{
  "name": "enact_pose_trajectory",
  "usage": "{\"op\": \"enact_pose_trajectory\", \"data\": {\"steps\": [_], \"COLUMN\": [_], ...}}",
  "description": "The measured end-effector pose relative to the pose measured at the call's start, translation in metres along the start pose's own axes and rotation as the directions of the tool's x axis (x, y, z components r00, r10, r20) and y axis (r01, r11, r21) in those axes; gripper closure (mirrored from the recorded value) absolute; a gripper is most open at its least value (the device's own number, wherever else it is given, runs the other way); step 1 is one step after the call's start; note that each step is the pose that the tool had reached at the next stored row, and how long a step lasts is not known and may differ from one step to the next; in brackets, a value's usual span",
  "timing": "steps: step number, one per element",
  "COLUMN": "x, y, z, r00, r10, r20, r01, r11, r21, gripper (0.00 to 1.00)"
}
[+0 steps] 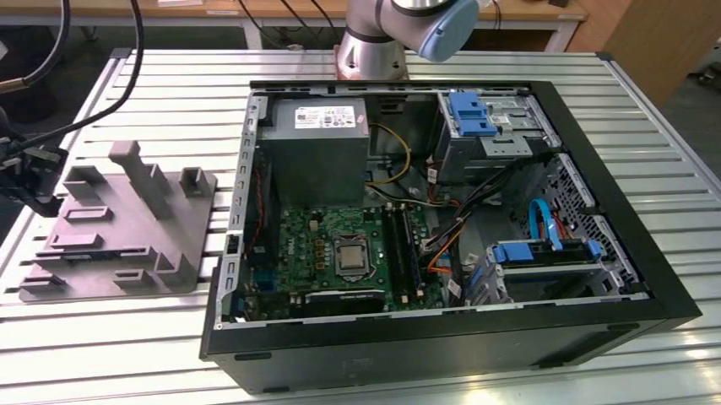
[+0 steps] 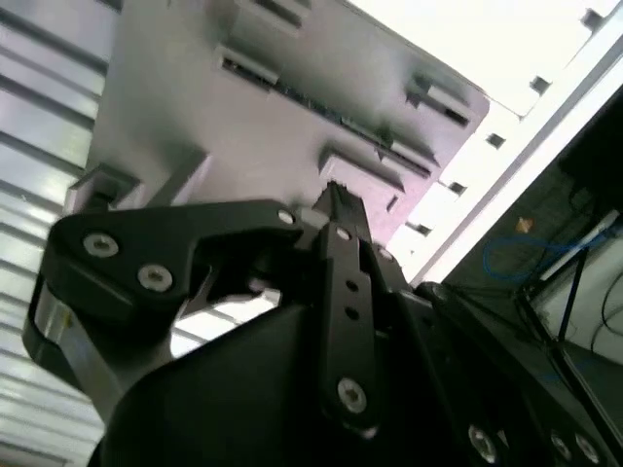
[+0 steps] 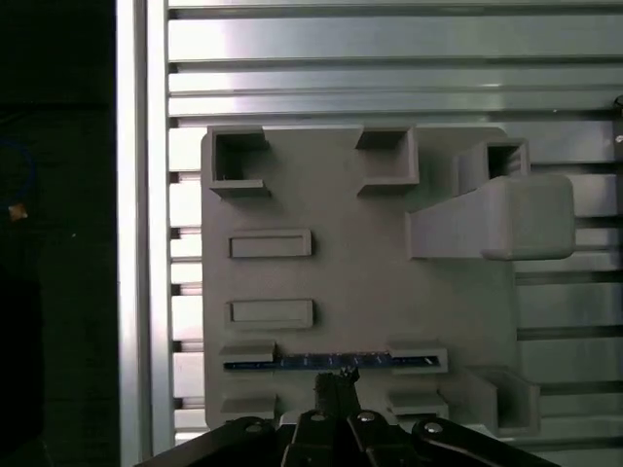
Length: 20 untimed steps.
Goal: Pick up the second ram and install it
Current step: 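Pick up the second ram and move it above second insertion slot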
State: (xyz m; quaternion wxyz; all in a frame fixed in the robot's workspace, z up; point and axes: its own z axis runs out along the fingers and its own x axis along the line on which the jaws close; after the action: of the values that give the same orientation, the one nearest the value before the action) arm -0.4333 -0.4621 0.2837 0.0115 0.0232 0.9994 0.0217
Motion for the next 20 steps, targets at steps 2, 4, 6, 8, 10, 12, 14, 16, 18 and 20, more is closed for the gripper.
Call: {"op": "enact_pose_trajectory", "data": {"steps": [2,4,6,8,10,12,14,16,18,20], "x": [0.0001,0.0002,0.0004,0.0007,0.0007,0.0006,0.0006,0.0006,0.0007,0.0008], "y": [0.0,-0.0001,-0.0003,-0.0008,-0.0009,-0.001,-0.001,-0.001,-0.0012,-0.0013], "z": [0.0005,0.0026,0.0046,0.0066,0.0073,0.008,0.0081,0.0092,0.0111,0.0143], "r00": [1.0,1.0,1.0,1.0,1.0,1.0,1.0,1.0,1.0,1.0], "r10": [0.0,0.0,0.0,0.0,0.0,0.0,0.0,0.0,0.0,0.0], "r20": [0.0002,0.0,-0.0001,-0.0001,-0.0003,-0.0001,-0.0001,0.0003,-0.0001,0.0], "r01": [0.0,0.0,0.0,0.0,0.0,0.0,0.0,0.0,0.0,0.0], "r11": [1.0,1.0,1.0,1.0,1.0,1.0,1.0,1.0,1.0,1.0], "r21": [-0.0001,0.0,0.0,0.0001,0.0002,0.0001,0.0001,-0.0002,0.0001,0.0], "gripper": [0.9,0.9,0.9,0.9,0.9,0.9,0.9,0.9,0.9,0.9]}}
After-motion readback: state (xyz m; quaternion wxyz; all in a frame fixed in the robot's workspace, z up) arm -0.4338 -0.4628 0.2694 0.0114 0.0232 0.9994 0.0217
